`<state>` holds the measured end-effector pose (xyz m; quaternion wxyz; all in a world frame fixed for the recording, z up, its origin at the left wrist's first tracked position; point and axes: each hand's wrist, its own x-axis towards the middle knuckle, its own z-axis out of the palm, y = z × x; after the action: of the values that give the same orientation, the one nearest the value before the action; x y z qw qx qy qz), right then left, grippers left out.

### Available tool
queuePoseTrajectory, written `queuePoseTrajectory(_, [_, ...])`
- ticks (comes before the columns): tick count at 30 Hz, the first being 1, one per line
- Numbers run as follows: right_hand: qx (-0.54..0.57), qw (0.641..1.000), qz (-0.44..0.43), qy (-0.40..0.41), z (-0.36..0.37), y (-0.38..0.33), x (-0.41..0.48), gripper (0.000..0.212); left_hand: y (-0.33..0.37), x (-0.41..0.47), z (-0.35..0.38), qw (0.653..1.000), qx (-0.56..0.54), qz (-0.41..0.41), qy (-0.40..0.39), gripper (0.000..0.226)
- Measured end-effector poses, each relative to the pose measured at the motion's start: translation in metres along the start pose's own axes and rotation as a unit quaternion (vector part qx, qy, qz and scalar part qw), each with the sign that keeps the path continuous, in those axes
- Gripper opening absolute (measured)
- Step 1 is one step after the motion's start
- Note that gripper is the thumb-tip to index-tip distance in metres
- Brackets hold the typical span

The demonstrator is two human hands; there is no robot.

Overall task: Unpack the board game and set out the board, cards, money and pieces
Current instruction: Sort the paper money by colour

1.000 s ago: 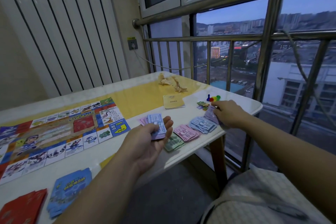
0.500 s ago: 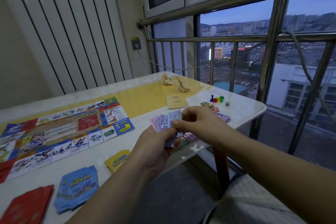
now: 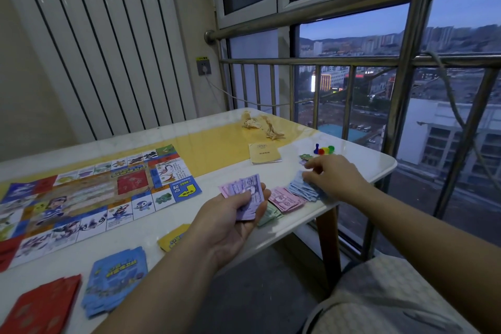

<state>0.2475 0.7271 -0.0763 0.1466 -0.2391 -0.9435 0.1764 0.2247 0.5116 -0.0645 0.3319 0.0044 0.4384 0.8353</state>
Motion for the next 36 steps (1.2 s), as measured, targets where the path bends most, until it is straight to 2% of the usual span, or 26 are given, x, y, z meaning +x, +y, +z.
queuePoseTrajectory(2, [-0.059,0.996,-0.009,0.063,-0.001,-0.003,-0.006,0.041,-0.001,-0.001,0.0,1.0,0.011,-0.002,0.008,0.017])
queuePoseTrajectory(4, [0.031,0.991,-0.06,0.112,-0.008,-0.014,-0.015,0.037,-0.001,-0.001,0.0,0.999,0.024,0.0,0.022,0.013])
queuePoseTrajectory(5, [0.116,0.985,-0.083,0.099,-0.012,-0.022,-0.022,0.035,-0.002,-0.001,0.001,0.999,0.031,0.003,0.028,0.013])
queuePoseTrajectory(7, [0.252,0.962,-0.103,-0.005,-0.018,-0.043,-0.039,0.033,-0.005,0.0,0.004,0.998,0.051,0.011,0.028,0.012])
queuePoseTrajectory(9, [0.273,0.95,-0.119,-0.093,-0.016,-0.056,-0.05,0.029,-0.008,0.0,0.008,0.997,0.068,0.02,0.016,0.01])
queuePoseTrajectory(11, [0.286,0.943,-0.123,-0.114,-0.014,-0.057,-0.053,0.021,-0.008,-0.002,0.012,0.997,0.068,0.022,0.008,0.009])
queuePoseTrajectory(14, [0.358,0.924,-0.072,-0.108,-0.019,-0.05,-0.049,0.007,-0.003,-0.005,0.014,1.0,0.015,0.016,-0.001,0.012])
queuePoseTrajectory(17, [0.406,0.906,-0.031,-0.111,-0.021,-0.045,-0.047,0.004,-0.002,-0.003,0.012,0.997,0.052,0.044,-0.021,0.016])
queuePoseTrajectory(19, [0.424,0.895,-0.029,-0.134,-0.018,-0.046,-0.05,0.001,-0.005,-0.003,0.011,0.993,0.099,0.068,-0.018,0.016])
queuePoseTrajectory(24, [0.437,0.887,-0.036,-0.146,-0.007,-0.054,-0.059,0.015,-0.012,-0.002,0.01,0.981,0.166,0.104,0.002,0.023])
queuePoseTrajectory(27, [0.446,0.886,-0.021,-0.126,-0.001,-0.056,-0.061,0.014,-0.01,-0.005,0.009,0.985,0.146,0.091,-0.001,0.014])
queuePoseTrajectory(29, [0.46,0.88,-0.001,-0.118,0.001,-0.056,-0.06,0.014,-0.006,-0.008,0.01,0.989,0.126,0.079,-0.012,0.019])
queuePoseTrajectory(33, [0.515,0.847,0.039,-0.124,-0.005,-0.054,-0.057,0.013,-0.003,-0.007,0.004,0.986,0.136,0.096,-0.008,0.022])
queuePoseTrajectory(34, [0.509,0.853,0.04,-0.108,-0.011,-0.052,-0.054,0.014,-0.002,-0.006,0.002,0.987,0.128,0.096,-0.005,0.022])
queuePoseTrajectory(36, [0.437,0.898,0.028,-0.039,-0.026,-0.039,-0.041,0.014,-0.001,-0.003,-0.001,0.99,0.11,0.088,0.004,0.021])
